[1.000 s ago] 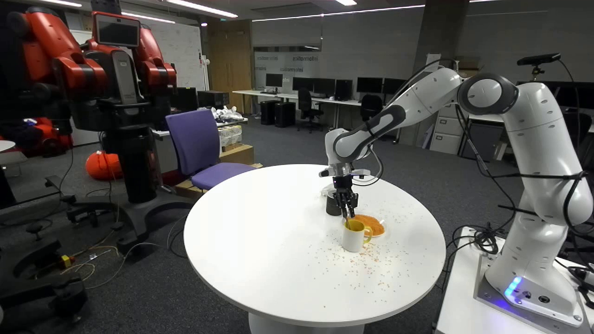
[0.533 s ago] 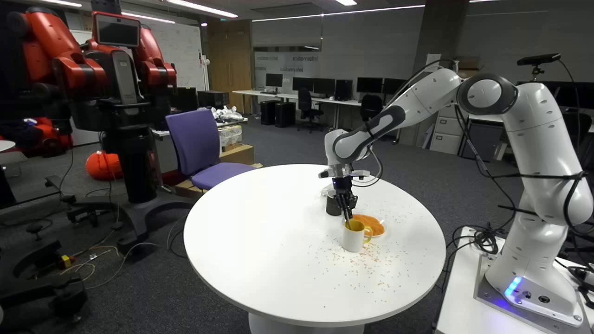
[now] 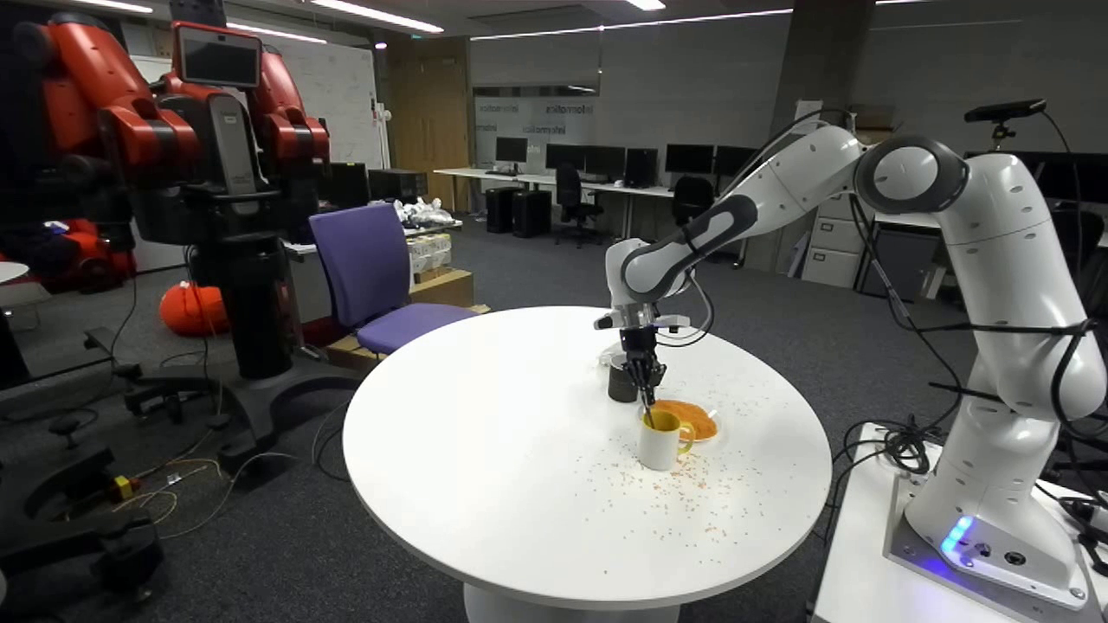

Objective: Use the spoon in the white mug to scoop from the plate and empty into the black mug and leave the spoon there

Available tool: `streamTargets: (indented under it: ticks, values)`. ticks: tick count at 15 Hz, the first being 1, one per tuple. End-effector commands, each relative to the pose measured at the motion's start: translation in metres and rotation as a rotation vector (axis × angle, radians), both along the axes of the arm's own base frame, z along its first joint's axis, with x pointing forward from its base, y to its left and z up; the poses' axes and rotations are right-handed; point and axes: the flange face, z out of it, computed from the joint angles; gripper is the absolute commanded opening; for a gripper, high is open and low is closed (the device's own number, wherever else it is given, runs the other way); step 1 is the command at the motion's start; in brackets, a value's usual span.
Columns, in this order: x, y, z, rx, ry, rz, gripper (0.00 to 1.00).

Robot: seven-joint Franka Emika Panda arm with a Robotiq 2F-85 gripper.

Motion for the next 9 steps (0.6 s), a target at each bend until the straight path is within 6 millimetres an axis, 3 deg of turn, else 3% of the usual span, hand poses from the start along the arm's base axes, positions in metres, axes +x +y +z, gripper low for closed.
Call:
streamTargets:
  ticks: [1, 9]
  values:
    - [-0.006, 0.003, 0.03, 0.01, -0.033, -0.021, 0.01]
    - [-0.019, 0.016, 0.107, -0.002, -0.189, -0.033, 0.01]
